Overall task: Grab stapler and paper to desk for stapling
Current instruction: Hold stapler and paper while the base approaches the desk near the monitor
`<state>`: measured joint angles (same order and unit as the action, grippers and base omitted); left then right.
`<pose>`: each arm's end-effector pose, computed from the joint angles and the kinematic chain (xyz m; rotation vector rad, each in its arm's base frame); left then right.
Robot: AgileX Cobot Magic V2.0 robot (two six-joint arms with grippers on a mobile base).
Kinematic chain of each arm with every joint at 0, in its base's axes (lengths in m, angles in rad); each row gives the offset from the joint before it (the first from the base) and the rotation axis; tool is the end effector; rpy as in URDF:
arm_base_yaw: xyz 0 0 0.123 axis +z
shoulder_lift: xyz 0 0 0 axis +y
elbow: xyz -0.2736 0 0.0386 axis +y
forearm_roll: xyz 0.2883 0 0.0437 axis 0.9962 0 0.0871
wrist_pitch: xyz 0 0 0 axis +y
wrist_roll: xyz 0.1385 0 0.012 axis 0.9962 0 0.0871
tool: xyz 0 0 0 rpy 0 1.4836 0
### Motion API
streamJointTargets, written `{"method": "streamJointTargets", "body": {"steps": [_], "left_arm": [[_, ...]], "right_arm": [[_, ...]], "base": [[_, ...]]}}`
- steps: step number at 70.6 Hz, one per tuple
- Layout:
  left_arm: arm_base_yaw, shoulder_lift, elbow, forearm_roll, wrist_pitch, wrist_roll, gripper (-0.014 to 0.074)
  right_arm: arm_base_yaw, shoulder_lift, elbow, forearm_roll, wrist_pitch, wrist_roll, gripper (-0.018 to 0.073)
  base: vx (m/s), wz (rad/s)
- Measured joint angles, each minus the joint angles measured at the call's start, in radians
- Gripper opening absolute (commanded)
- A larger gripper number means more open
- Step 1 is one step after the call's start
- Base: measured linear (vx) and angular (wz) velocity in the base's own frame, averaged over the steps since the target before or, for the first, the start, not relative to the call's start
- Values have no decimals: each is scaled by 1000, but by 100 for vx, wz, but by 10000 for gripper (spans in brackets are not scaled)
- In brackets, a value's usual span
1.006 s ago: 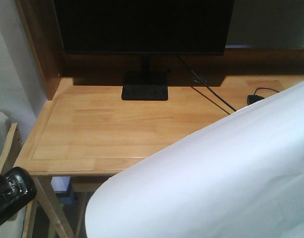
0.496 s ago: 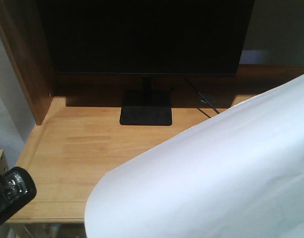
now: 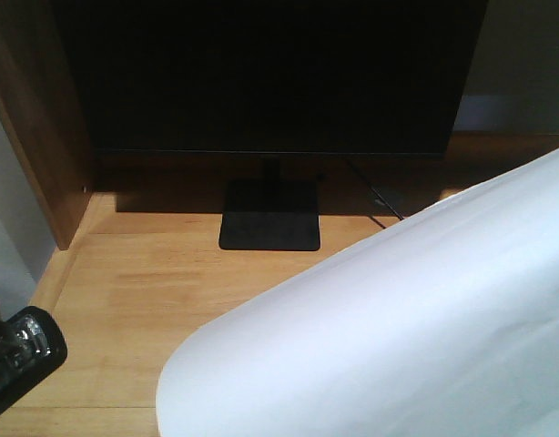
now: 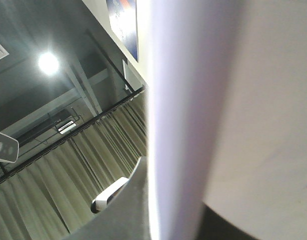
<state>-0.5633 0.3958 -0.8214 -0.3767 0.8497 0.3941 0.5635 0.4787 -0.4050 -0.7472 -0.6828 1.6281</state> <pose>0.0932 -0.1043 0.3833 0.8325 1.7042 -0.5528 0.1142 0.1426 0.3714 -0.1984 1.2104 1.6190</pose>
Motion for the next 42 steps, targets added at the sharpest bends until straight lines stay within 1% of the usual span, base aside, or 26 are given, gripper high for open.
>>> {"method": "streamJointTargets", "body": {"steps": [42], "left_arm": [[0, 0, 0, 0, 0, 0, -6]], "right_arm": [[0, 0, 0, 0, 0, 0, -6]], "base": [[5, 1]]}}
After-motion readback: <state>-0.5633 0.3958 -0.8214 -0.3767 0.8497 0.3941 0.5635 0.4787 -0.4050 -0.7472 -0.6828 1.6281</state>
